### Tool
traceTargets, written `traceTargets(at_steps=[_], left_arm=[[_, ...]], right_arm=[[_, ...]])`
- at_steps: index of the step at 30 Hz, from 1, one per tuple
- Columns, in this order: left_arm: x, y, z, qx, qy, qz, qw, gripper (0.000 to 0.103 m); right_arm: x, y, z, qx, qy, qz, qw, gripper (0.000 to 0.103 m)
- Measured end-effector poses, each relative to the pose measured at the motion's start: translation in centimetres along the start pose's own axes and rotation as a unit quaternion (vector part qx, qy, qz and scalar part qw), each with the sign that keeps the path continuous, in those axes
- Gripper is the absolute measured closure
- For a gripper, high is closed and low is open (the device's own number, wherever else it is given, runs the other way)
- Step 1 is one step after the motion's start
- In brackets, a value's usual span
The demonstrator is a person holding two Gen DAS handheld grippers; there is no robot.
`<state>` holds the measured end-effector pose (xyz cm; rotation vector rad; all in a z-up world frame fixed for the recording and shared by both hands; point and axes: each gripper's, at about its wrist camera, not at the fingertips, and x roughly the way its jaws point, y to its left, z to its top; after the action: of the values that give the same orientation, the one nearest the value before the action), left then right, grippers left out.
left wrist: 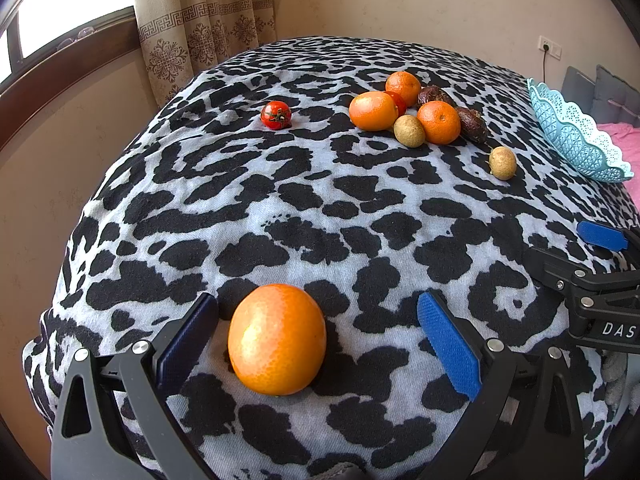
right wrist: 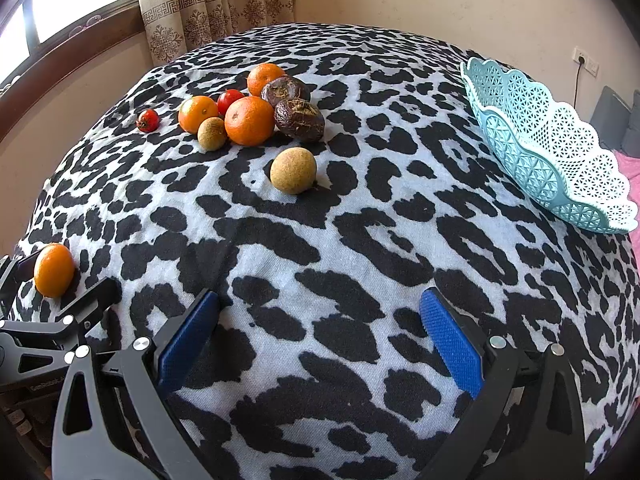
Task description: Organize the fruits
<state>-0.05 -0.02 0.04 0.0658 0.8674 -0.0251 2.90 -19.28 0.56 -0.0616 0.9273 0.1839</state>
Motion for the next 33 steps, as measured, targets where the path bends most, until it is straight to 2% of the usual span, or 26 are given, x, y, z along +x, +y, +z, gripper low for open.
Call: traceTargets(at_steps=[11, 19, 30, 33], left_arm=[[0.0, 0.0, 0.0, 0.001, 0.000, 0.001, 1.0000, 0.005], [0.0, 0.1, 0.0, 0.000, -0.001, 0.000, 1.0000, 0.005], [-1.1, 0.7, 0.3, 0.006, -0.007, -0.041, 0.9991, 0.005], [-2.3, 1.7, 0.7, -0.001, -0.020, -0.046, 0.9987, 0.005]], right_arm=[[-0.1, 0.0, 0.1, -0.001, 0.002, 0.003, 1.000, 0.002], [0.1, -0.2, 0.1, -0.025, 0.006, 0.029, 0.999, 0.002], [0.2, -0.1, 0.3, -0.036, 0.016, 0.028, 0.999, 0.002], [0.2, -0.1, 0.3, -0.036, 0.014, 0.027, 0.999, 0.002]])
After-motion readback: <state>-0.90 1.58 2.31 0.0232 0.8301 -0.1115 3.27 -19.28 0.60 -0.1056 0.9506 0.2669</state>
